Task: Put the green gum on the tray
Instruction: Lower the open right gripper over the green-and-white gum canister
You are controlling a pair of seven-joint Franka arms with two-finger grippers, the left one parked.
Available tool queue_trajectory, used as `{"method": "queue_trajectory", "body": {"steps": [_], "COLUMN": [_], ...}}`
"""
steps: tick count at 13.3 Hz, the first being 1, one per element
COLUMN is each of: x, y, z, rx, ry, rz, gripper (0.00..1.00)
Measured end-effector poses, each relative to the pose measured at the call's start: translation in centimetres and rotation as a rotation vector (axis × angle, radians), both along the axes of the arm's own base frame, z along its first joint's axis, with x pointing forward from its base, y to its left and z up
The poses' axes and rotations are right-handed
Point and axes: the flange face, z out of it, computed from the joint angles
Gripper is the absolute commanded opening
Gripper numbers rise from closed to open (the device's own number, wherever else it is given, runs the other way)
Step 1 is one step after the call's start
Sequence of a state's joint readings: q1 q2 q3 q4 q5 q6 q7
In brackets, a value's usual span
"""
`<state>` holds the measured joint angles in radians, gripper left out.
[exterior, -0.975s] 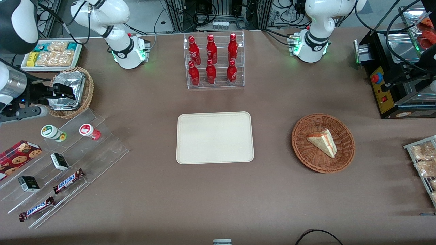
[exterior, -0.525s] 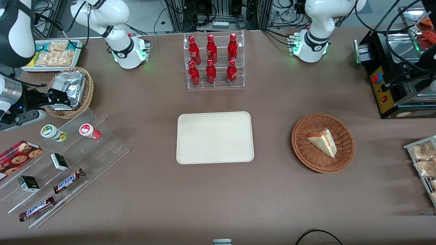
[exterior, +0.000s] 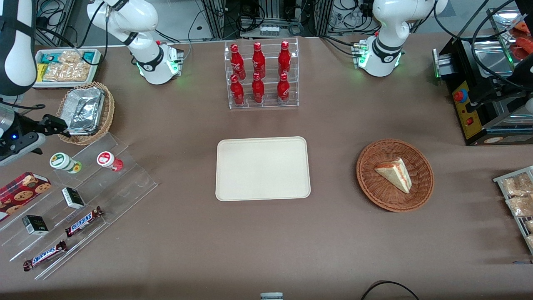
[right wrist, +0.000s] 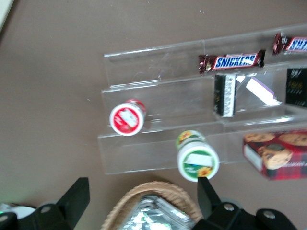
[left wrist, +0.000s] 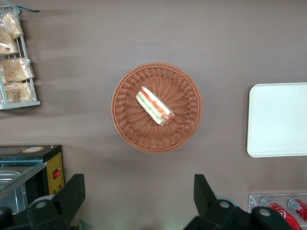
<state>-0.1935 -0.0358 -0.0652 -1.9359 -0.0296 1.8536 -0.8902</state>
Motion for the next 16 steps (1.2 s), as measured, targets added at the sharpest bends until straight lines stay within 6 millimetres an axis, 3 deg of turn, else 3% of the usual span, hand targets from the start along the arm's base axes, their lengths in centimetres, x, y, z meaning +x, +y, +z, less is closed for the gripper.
{"method": "queue_trajectory", "body": {"steps": [5, 16], "x": [-0.6, 1.5], "y": [-3.4, -5.1], "z": [-3.0, -9.2], "rx": [-0.01, -0.017], "ry": [-0.045, -0.047], "rz": [0.079, 0.098], "gripper": [1.0, 1.0]}}
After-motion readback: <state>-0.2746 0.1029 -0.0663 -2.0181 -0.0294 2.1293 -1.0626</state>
